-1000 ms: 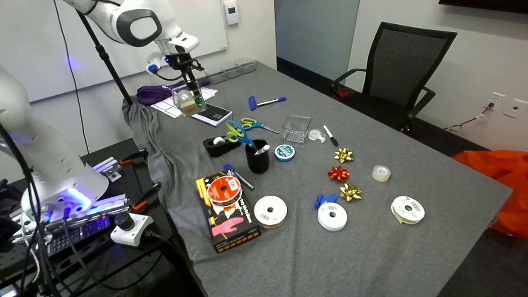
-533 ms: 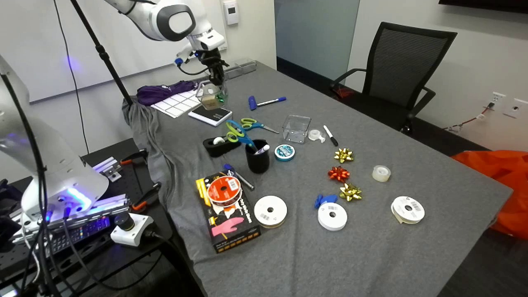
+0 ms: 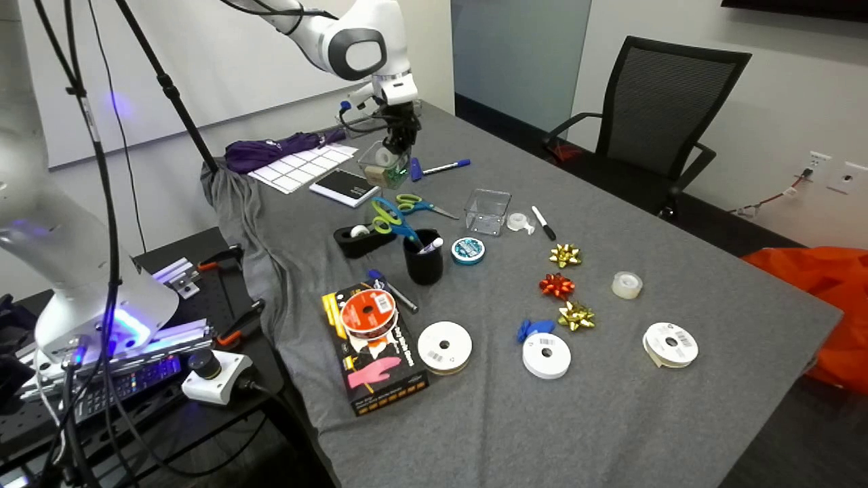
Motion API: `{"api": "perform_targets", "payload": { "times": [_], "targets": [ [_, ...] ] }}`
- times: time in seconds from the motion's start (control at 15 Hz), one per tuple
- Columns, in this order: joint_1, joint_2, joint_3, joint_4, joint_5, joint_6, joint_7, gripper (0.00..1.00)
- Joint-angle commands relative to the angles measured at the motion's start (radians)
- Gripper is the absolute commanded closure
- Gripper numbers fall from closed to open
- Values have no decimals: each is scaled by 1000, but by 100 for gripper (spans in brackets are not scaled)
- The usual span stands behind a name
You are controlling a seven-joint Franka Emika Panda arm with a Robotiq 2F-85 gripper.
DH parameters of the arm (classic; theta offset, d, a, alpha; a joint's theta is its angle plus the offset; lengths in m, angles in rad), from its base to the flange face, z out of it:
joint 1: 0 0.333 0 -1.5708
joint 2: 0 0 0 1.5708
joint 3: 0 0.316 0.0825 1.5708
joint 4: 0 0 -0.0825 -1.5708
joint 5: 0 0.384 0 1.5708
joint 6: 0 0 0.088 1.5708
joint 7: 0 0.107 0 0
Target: Move the clear container in front backwards.
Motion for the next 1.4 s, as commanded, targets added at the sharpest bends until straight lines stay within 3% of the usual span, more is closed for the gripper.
{"api": "perform_targets", "payload": {
  "times": [0.0,0.2,0.27,0.73,1.33],
  "targets": [
    [0,129,-20,214,87,-117,102,99],
    [7,192,-41,308,84,-148,176,99],
    [6,142,-31,224,75,-98,140,97],
    [15,195,-46,293,65,-126,191,99],
    [43,447,-98,585,41,-168,460,99]
  ]
}}
